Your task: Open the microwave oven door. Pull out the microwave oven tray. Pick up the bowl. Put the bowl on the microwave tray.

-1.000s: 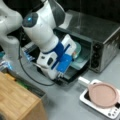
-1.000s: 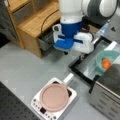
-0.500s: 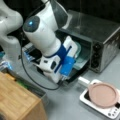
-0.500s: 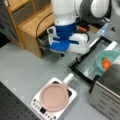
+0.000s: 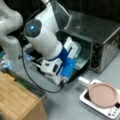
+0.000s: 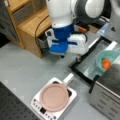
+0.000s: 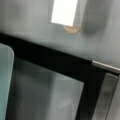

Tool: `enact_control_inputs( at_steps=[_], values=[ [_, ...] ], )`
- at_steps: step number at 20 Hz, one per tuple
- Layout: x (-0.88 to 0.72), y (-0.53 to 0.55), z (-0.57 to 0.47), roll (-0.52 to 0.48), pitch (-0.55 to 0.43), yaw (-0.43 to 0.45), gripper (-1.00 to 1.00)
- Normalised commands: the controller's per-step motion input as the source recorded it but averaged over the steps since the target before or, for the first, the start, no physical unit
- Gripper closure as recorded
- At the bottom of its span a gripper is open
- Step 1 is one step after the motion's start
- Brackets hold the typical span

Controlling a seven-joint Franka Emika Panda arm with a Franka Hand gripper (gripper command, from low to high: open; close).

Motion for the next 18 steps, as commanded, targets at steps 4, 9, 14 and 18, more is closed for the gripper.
enact_control_inputs(
  at_steps=[4, 9, 14, 18],
  values=[
    [0.17, -0.24, -0.1, 0.245, 0.077, 0.086, -1.0],
    [0.11, -0.19, -0.08, 0.22, 0.071, 0.057, -1.0],
    [0.05, -0.12, -0.08, 0.214, 0.06, 0.046, -1.0],
    [-0.01, -0.06, -0.12, 0.213, 0.033, 0.03, -1.0]
  ],
)
